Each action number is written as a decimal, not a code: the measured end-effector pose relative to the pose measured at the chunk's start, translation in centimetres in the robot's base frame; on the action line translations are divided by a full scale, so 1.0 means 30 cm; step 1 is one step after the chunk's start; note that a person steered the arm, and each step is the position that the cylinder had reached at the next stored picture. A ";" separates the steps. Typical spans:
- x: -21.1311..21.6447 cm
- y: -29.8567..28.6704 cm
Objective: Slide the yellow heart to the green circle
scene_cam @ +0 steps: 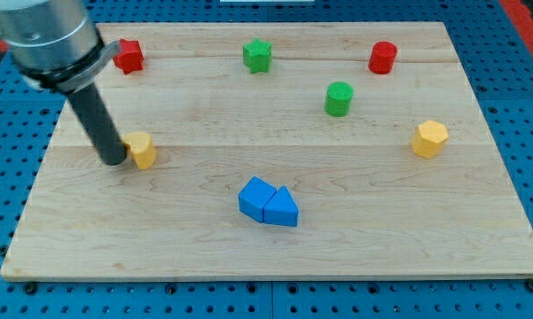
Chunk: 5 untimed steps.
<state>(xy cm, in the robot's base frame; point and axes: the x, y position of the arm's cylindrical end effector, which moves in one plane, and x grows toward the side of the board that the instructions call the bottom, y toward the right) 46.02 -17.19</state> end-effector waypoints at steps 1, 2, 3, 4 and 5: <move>-0.002 0.413; 0.022 0.485; 0.024 0.166; -0.068 0.070; -0.114 0.365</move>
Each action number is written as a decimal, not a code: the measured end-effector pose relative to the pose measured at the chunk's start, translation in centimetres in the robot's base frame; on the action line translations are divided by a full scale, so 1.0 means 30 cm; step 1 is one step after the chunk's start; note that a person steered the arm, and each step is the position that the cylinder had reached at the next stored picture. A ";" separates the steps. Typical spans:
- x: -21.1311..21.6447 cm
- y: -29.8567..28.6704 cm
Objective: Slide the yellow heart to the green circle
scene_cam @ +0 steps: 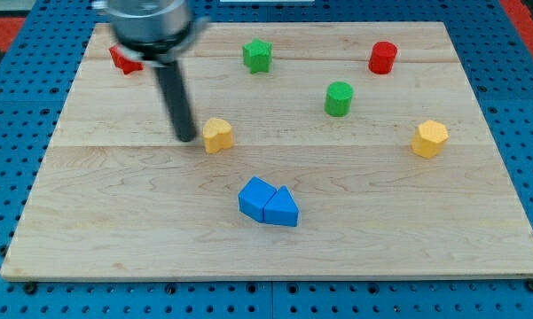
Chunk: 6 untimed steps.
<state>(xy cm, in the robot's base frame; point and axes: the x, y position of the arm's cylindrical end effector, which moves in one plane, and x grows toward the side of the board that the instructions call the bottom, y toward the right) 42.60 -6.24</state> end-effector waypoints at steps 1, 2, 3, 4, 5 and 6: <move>0.000 0.399; 0.008 0.413; 0.041 0.164; 0.131 0.389; 0.161 0.540; 0.153 0.592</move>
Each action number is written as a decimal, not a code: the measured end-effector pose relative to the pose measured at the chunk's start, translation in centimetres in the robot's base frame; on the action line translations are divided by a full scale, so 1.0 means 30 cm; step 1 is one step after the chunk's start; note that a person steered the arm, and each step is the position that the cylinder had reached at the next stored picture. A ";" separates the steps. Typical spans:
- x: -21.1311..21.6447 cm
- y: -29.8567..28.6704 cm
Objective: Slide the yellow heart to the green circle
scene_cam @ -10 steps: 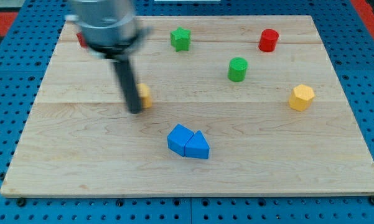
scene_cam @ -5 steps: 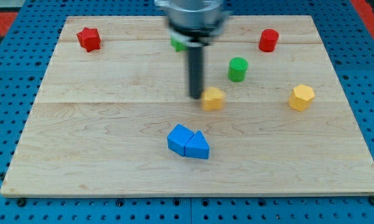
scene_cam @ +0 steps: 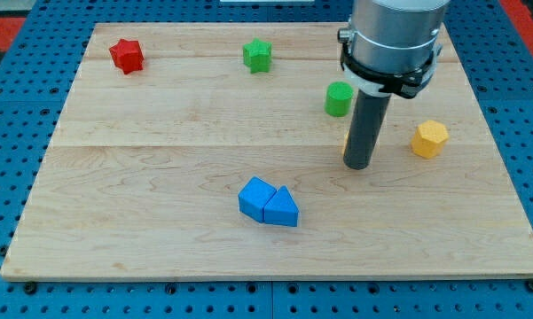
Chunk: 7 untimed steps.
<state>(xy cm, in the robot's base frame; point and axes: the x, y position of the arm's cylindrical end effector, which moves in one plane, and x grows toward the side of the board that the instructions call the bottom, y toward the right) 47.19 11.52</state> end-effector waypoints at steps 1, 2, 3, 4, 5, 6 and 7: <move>-0.013 0.120; -0.013 0.249; 0.004 0.291; 0.019 0.105; -0.107 -0.007; -0.191 -0.008; -0.188 -0.015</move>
